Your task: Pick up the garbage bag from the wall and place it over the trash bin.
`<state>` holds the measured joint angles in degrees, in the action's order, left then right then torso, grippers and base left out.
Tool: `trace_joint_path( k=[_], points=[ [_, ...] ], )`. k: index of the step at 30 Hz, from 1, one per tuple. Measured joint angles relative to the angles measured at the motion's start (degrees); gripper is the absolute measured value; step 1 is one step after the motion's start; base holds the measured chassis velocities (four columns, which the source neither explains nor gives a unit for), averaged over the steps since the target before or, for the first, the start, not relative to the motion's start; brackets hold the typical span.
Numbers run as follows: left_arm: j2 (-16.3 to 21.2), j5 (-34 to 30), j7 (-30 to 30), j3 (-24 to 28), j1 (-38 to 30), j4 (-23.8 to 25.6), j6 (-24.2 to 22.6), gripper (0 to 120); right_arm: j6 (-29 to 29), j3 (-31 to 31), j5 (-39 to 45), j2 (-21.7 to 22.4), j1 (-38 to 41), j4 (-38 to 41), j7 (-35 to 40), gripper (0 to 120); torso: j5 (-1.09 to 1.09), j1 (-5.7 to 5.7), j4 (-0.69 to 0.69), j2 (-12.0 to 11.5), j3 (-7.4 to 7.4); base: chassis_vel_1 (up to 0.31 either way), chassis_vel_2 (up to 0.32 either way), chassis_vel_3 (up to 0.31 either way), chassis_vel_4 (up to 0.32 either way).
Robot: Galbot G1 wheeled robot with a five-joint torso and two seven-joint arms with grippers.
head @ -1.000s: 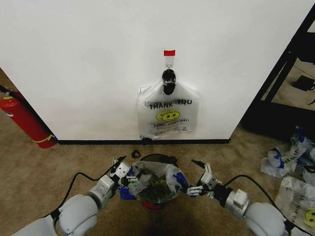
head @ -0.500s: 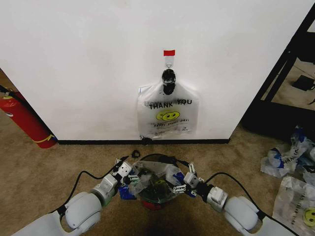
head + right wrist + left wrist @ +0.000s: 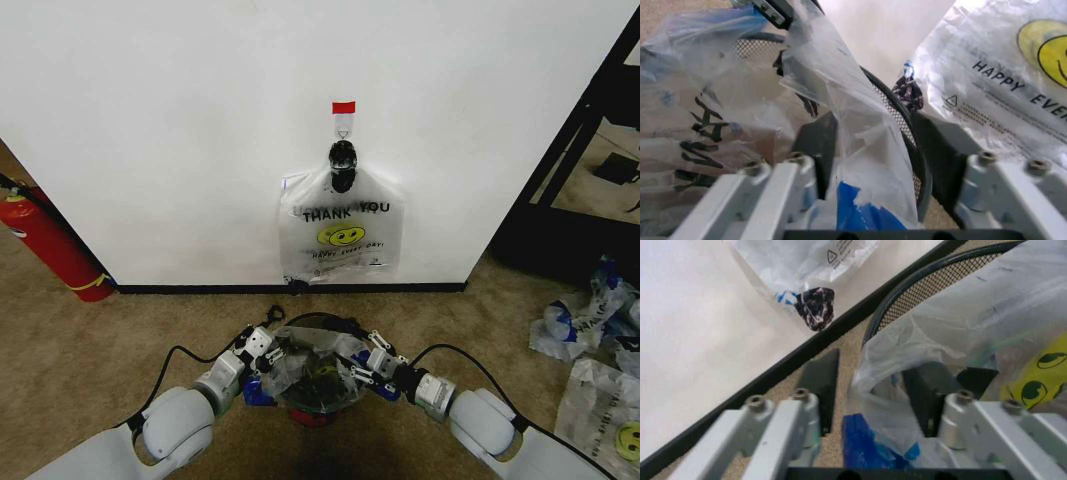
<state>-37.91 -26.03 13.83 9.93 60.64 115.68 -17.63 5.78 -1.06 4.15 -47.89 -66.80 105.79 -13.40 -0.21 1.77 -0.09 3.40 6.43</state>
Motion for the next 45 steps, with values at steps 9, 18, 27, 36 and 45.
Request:
trace_joint_path(
  k=[9,18,27,36,45],
  points=[
    [-0.4,-0.8,0.2,0.6,-0.7,-0.3,0.1,3,-0.9,-0.4,6.9,0.2,-0.3,0.0,1.2,10,0.0,0.0,0.0,0.0,0.0,0.0,0.0,0.0,0.0],
    [0.3,-1.1,0.2,0.1,-0.6,0.5,0.5,0,-2.4,-0.7,11.9,-0.3,0.6,0.0,1.7,0,0.0,0.0,0.0,0.0,0.0,0.0,0.0,0.0,0.0],
    [-2.2,-1.3,-0.3,1.6,-3.9,-2.5,0.6,0,-5.1,-1.7,21.3,-3.1,4.4,-3.6,5.3,0,-0.01,0.0,0.0,0.0,0.0,0.0,0.0,0.0,0.0],
    [-7.0,-4.4,-0.2,7.7,-12.6,-9.6,-1.0,0,-7.1,-3.9,28.2,-7.2,9.1,-8.5,8.1,0,-0.01,0.0,0.0,0.0,0.0,0.0,0.0,0.0,0.0],
    [-6.3,-6.9,-0.5,6.3,-14.4,-11.7,-0.7,0,-7.8,-4.0,30.6,-8.0,10.2,-9.9,9.9,0,0.01,0.0,0.0,0.0,0.0,0.0,0.0,0.0,0.0]
  ],
)
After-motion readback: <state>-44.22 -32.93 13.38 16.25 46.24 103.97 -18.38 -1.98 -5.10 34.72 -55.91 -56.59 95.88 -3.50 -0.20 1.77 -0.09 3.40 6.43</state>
